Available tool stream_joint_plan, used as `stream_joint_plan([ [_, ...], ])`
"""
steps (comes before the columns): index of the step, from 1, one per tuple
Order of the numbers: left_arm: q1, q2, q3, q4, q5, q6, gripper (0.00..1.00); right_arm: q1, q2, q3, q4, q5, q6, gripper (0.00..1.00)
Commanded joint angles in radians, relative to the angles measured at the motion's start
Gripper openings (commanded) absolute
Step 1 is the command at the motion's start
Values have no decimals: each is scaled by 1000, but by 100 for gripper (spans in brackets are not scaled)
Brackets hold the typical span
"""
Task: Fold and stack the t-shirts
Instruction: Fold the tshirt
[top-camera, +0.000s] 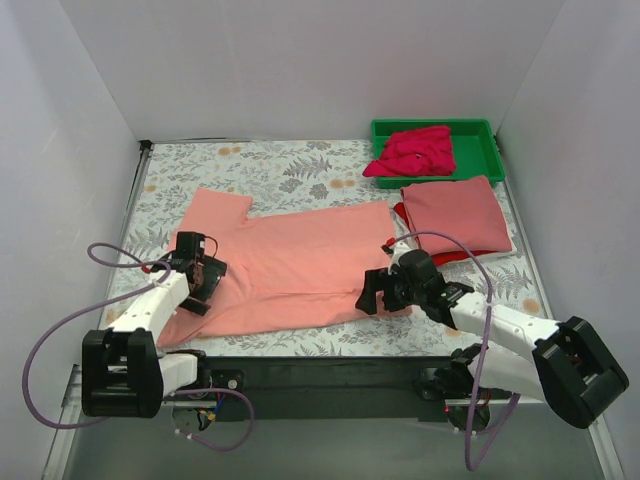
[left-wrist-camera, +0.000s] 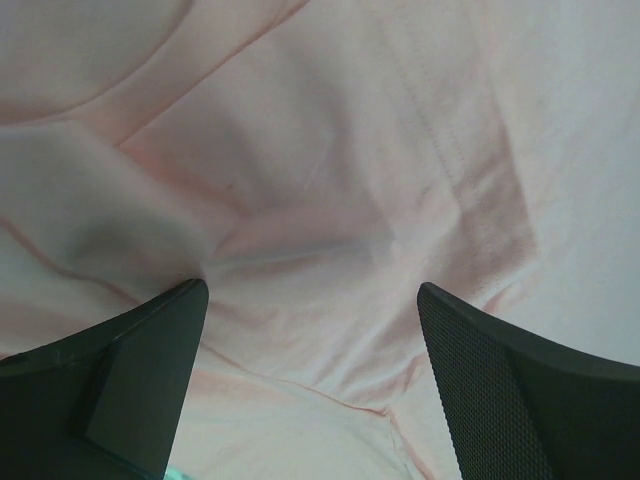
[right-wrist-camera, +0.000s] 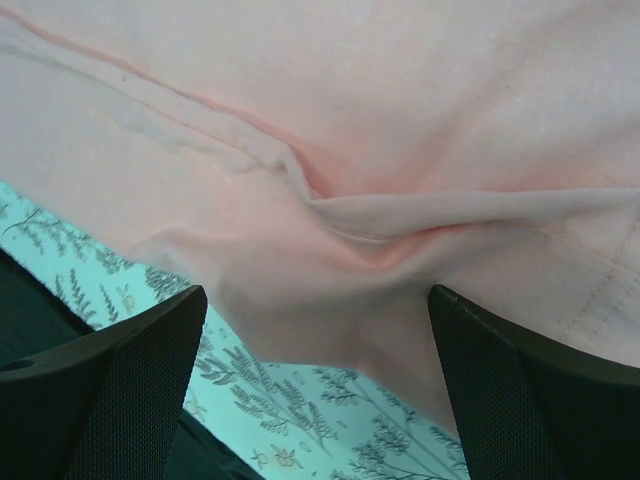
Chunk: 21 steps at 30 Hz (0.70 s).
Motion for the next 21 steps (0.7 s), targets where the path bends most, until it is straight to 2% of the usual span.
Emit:
stream_joint_plan([
  [1,1,-94,-22,-178,-92,-91,86,74,-65,-96,-106,-47,96,98],
  [5,1,-130,-14,-202,-137,-116,86,83,-192,-84,-185,-8,107,98],
  [10,3,-58,9,-170,-120,-91,87,83,-277,-2,-429,258,71,98],
  [13,3,14,76,-163,-95,-48,87,78,-278,-22,-440,299,82,98],
  [15,3,57,181,-196,-97,-42,86,80,-266,-1,-450,299,64,98],
  [21,3,79,420,-260,-144,15,88,77,-289,184,-505,359,4,98],
])
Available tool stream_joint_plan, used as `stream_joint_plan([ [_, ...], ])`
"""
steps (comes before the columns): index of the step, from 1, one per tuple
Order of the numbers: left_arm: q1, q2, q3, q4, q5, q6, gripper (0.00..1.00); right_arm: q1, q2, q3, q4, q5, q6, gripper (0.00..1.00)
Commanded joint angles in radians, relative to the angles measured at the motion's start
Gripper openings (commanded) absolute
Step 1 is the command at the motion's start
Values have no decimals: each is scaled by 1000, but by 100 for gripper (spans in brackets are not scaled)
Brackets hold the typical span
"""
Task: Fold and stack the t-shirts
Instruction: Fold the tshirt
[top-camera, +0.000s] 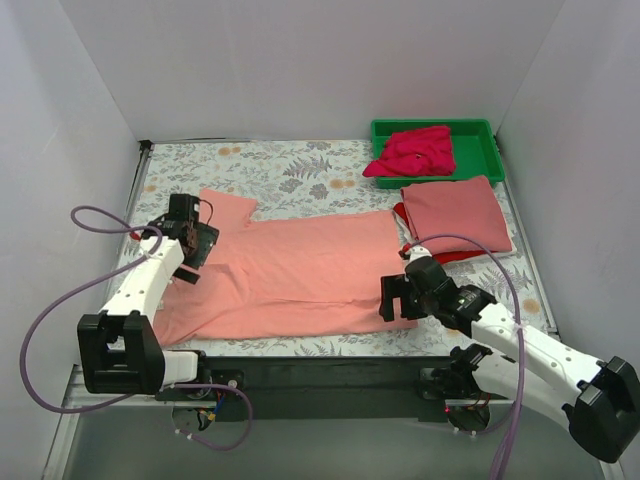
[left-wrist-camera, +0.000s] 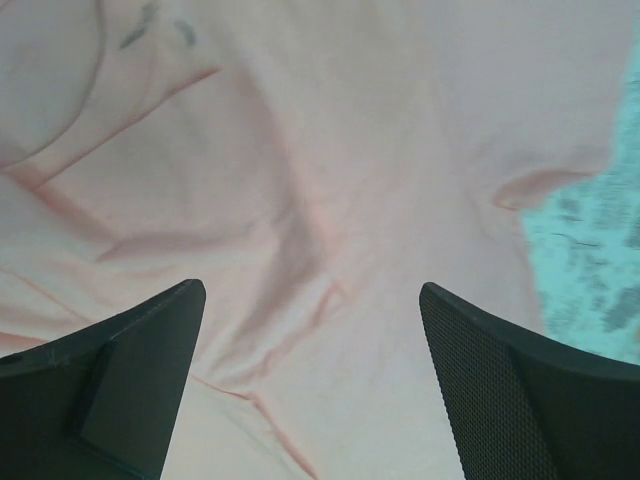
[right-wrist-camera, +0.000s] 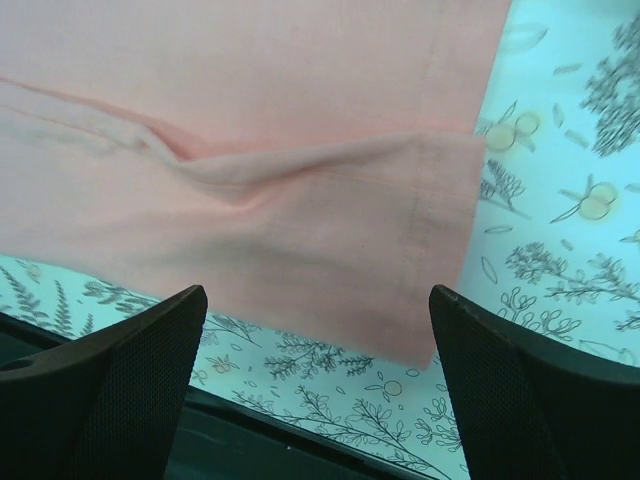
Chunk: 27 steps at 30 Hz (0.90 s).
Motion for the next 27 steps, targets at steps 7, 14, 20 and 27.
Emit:
stream_joint_plan([
  [7,4,249,383,65,-90,227,89,-4,-45,237,-39,209,-6,98],
  [14,29,620,781,80,-100,382,89,-11,0,261,-47,234,-61,98],
  [20,81,956,1091,65,-60,554,89,-15,-5,229,-50,222,-86,98],
  [27,86,1207,1365,23,-71,657,90,-24,-26,199,-61,237,-100,98],
])
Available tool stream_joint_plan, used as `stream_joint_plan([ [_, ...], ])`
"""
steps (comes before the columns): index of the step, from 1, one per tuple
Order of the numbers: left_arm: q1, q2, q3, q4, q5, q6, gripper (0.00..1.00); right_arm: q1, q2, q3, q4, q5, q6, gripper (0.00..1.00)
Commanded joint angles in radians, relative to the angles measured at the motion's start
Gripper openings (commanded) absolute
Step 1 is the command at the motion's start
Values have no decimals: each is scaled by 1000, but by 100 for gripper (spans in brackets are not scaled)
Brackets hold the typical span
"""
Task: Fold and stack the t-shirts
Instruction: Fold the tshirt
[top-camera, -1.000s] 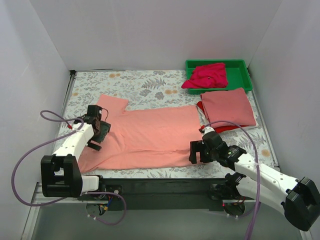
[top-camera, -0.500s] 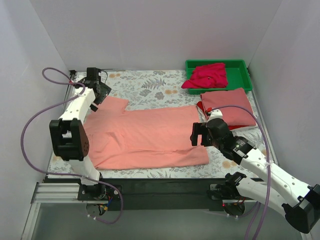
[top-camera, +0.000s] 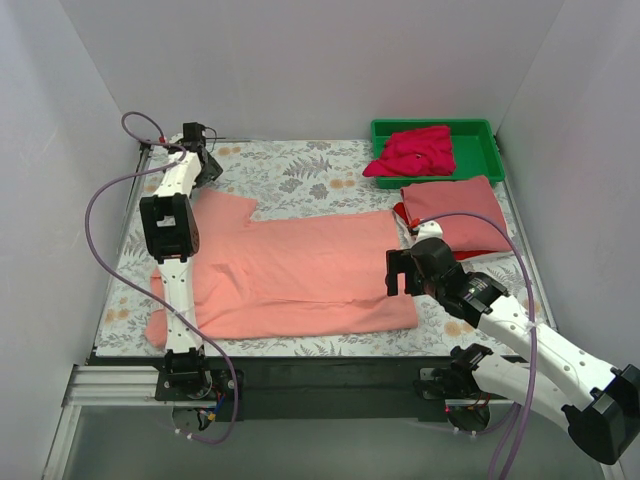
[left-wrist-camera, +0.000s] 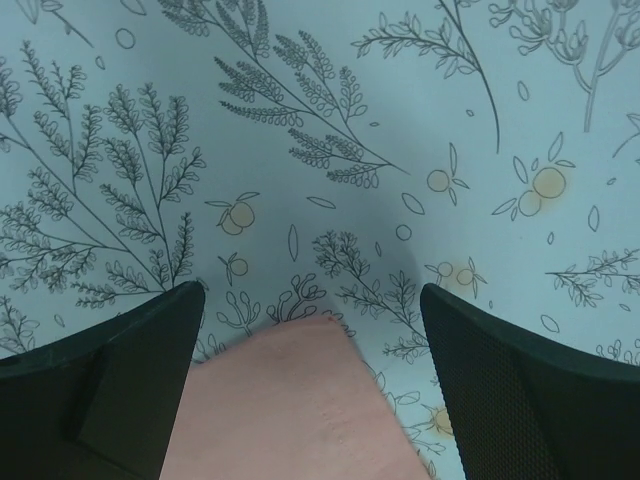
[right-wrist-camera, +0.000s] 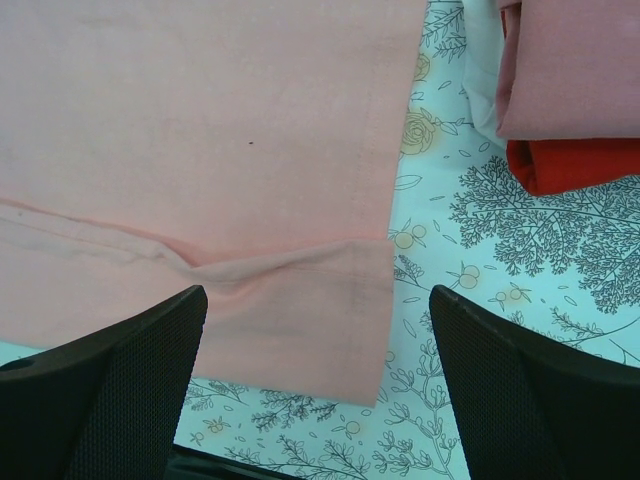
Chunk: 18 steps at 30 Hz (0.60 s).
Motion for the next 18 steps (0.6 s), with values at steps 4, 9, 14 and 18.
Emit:
stream_joint_plan([
  [4,-2,31,36,-14,3,118,79,-10,-25,-22,-3,45,-18,98],
  [9,-2,21,-30,-13,49,123,57,-13,-11,-17,-6,53,-18,98],
  [14,-5,-33,-154,28,74,174,56,-16,1,-8,-5,53,-26,98],
  [18,-22,-61,-193,45,57,244,56,-16,4,-11,-5,50,-29,98],
])
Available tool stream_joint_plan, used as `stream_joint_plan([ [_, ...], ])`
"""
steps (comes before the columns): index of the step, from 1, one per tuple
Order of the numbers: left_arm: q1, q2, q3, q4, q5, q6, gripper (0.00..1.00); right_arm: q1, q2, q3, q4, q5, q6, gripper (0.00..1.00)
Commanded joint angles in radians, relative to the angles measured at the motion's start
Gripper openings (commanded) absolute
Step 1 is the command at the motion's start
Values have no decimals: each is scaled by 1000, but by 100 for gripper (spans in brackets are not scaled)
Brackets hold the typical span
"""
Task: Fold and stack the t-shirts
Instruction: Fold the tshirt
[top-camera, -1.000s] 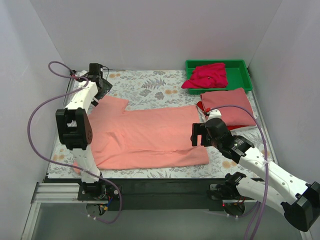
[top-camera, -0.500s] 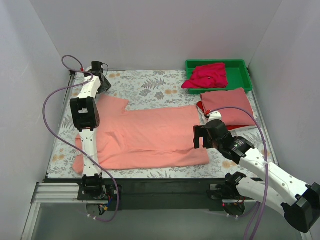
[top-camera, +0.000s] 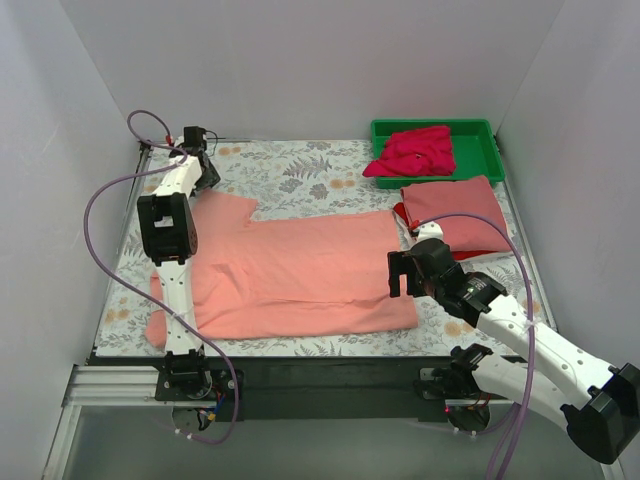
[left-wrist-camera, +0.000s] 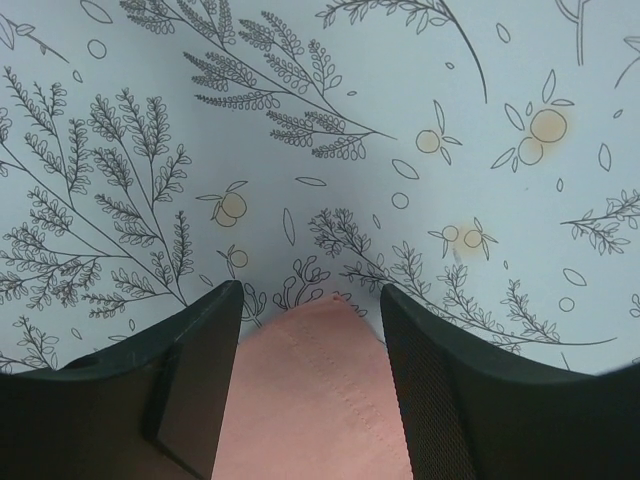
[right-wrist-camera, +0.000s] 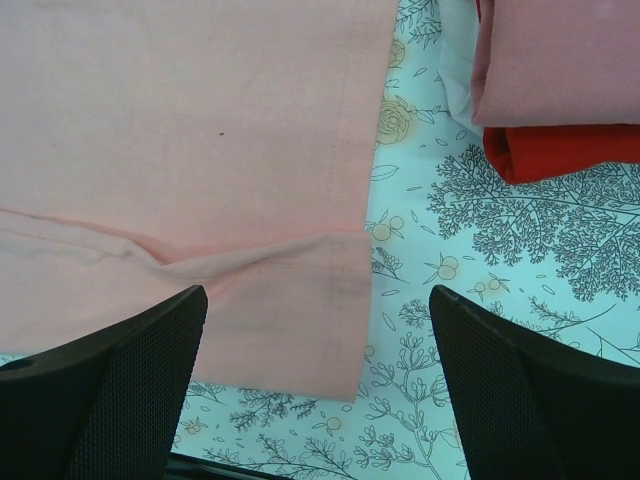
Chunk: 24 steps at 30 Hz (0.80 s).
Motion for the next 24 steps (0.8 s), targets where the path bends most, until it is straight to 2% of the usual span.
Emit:
stream_joint_plan([
  [1,-26,-19,-64,-56,40,85,56,-5,0,1,10,24,-11,98],
  [5,-39,-6,-63,-65,22,85,50,-8,5,1,10,36,-13,98],
  [6,-39,-3,-63,-70,25,79,42,-8,9,2,10,35,-13,98],
  [10,-39,11,-64,-102,48,69,24,-11,26,18,15,45,-10,98],
  [16,-39,-14,-101,-116,10,43,0,-12,66,44,24,30,-14,98],
  [22,-41,-97,-173,-62,8,37,0,-15,97,61,49,25,-26,98],
  [24,-39,-140,-217,-32,49,40,0,-20,132,79,63,32,-31,98],
])
